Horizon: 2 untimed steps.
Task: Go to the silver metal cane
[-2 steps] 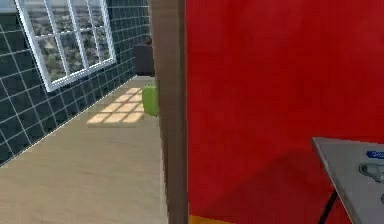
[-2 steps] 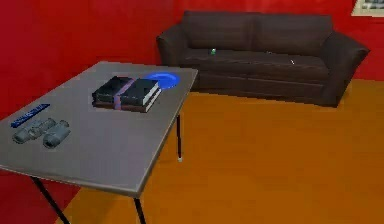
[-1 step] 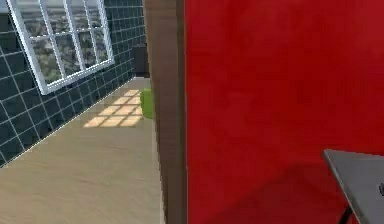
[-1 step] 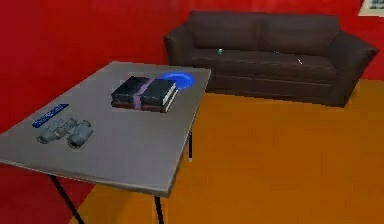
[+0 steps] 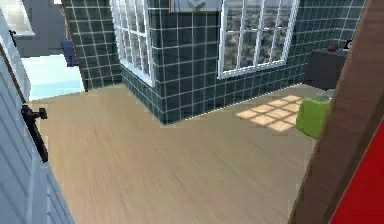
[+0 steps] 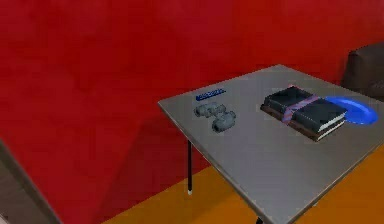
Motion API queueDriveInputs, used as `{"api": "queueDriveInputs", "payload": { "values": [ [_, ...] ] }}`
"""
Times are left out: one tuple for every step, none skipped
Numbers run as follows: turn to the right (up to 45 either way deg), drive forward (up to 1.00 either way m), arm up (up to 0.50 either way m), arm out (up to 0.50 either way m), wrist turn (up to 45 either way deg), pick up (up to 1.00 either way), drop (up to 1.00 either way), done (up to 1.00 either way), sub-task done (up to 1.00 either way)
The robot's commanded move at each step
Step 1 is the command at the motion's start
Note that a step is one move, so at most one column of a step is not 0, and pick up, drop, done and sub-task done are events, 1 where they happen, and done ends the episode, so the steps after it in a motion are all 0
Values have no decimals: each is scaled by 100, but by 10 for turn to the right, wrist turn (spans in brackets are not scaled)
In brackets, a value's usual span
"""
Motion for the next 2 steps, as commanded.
{"api": "queueDriveInputs", "payload": {
  "values": [
    [-150,0,0,0,0,0,0,0,0],
    [0,90,0,0,0,0,0,0,0]
  ]
}}
